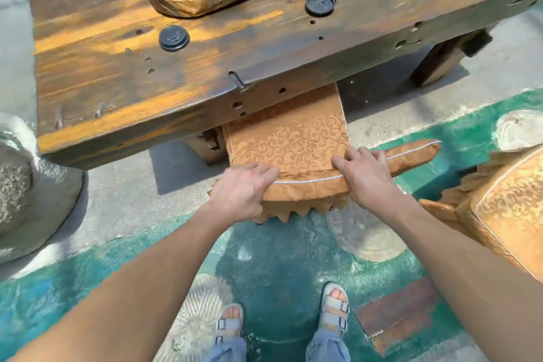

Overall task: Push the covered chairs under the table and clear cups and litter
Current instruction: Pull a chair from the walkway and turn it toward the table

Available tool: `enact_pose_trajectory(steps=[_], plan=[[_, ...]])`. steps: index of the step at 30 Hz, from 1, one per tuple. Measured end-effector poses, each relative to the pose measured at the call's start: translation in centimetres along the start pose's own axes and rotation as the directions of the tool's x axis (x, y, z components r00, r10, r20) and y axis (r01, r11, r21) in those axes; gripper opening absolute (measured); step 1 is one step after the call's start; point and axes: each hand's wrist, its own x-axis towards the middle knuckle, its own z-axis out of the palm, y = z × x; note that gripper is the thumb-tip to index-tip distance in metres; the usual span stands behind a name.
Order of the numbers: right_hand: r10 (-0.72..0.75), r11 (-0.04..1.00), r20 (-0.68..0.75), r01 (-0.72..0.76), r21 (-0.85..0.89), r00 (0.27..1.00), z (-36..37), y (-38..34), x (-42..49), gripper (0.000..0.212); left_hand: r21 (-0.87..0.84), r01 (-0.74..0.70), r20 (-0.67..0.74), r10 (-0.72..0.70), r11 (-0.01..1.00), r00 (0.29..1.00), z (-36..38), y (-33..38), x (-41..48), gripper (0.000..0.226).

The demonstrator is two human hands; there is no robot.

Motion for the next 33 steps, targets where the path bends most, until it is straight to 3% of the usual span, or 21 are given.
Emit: enact_pose_trajectory(steps=[4, 13, 23, 33], plan=[[-0.064, 0.998, -0.046, 0.065, 0.008, 0.997, -1.2, 1.6, 4.8, 0.049, -0.016, 0.028, -0.086, -0.029, 0.999, 0.996, -0.9, -1.4, 2.9, 0.052], [-0.148, 0.989, -0.033, 0.147, -0.028, 0.988, -3.7, 2.7, 12.0, 0.055, 0.066, 0.121, -0.075, -0.116, 0.990, 0.990, -1.9, -4.8, 7.1, 0.051], [-0.198, 0.978, -0.054, 0.194, -0.071, 0.979, -6.8, 5.6, 22.7, 0.048, 0.103, 0.174, -0.137, -0.159, 0.979, 0.978, -3.2, -10.2, 14.8, 0.044], [-0.210, 0.976, -0.010, 0.209, -0.053, 0.978, -7.8, 4.4, 23.2, 0.052, 0.104, 0.160, -0.063, -0.154, 0.982, 0.986, -4.3, -11.5, 14.8, 0.040]])
